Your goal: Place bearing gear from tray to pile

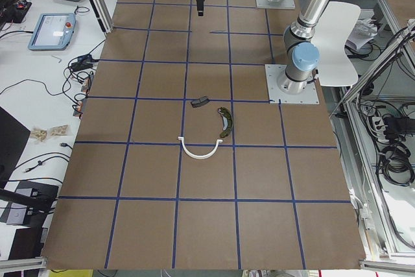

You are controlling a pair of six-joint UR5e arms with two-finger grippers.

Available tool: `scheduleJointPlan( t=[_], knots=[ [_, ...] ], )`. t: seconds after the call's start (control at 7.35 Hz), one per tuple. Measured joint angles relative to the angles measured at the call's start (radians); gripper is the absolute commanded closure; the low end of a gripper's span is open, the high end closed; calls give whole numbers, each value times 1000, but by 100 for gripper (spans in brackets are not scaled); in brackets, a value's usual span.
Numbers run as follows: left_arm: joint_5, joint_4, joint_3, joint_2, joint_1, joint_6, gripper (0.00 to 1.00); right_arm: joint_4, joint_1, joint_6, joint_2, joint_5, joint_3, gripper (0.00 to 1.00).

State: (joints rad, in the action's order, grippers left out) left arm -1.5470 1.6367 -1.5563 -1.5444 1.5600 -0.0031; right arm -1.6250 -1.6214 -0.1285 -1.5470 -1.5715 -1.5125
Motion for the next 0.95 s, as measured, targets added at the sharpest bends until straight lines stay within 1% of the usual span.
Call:
scheduleJointPlan(
  t=[0.54, 0.95],
  knots=[
    [1, -7, 1, -2, 0, -2, 0, -6, 0, 2, 3, 0, 1, 0],
    [1, -9, 1, -3, 0, -3, 0, 11, 11, 14, 5, -2, 4, 0]
  ],
)
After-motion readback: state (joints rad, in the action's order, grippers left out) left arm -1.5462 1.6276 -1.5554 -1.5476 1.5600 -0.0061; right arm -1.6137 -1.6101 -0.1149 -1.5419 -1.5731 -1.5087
